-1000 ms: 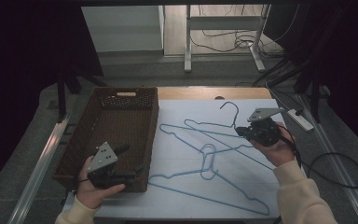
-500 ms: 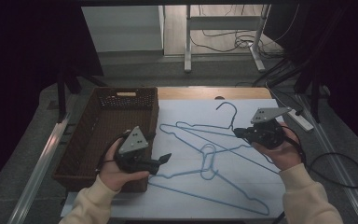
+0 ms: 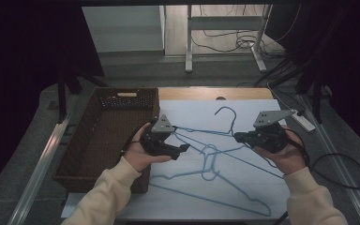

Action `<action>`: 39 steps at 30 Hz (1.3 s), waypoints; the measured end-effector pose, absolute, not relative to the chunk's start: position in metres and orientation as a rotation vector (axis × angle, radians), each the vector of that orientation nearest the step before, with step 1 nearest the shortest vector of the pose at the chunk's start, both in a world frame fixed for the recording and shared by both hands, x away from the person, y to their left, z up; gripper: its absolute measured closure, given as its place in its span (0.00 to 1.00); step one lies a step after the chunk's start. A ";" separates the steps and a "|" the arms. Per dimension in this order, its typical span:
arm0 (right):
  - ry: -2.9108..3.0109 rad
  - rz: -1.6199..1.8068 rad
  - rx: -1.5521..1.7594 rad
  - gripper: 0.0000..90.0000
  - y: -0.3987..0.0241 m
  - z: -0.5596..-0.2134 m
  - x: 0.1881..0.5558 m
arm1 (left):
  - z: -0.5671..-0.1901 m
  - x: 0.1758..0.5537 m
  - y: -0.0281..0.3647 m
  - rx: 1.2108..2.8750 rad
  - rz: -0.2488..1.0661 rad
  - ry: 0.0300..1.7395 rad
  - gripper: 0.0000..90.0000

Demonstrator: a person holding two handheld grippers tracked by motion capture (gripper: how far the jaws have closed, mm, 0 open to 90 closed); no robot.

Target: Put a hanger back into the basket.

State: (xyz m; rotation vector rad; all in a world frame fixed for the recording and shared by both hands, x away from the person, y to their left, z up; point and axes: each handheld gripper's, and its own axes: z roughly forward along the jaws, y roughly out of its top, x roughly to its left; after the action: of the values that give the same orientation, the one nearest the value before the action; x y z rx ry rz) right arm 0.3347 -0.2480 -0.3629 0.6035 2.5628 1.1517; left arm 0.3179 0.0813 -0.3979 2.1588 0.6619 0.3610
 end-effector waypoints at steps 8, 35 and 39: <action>2.580 1.165 0.562 0.98 -0.243 -0.358 0.328 | -0.400 0.330 0.053 2.224 0.373 0.600 0.30; 2.584 1.181 0.593 0.96 -0.258 -0.361 0.346 | -0.404 0.334 0.016 2.424 0.379 0.361 0.97; 2.555 1.180 0.603 0.93 -0.254 -0.363 0.351 | -0.401 0.335 0.022 2.397 0.354 0.399 0.97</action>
State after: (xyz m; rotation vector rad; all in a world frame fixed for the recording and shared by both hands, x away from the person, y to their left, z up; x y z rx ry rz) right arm 0.3513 -0.2542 -0.3630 0.6026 2.5547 1.1798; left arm 0.3351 0.0219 -0.4008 2.3973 0.3986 0.3539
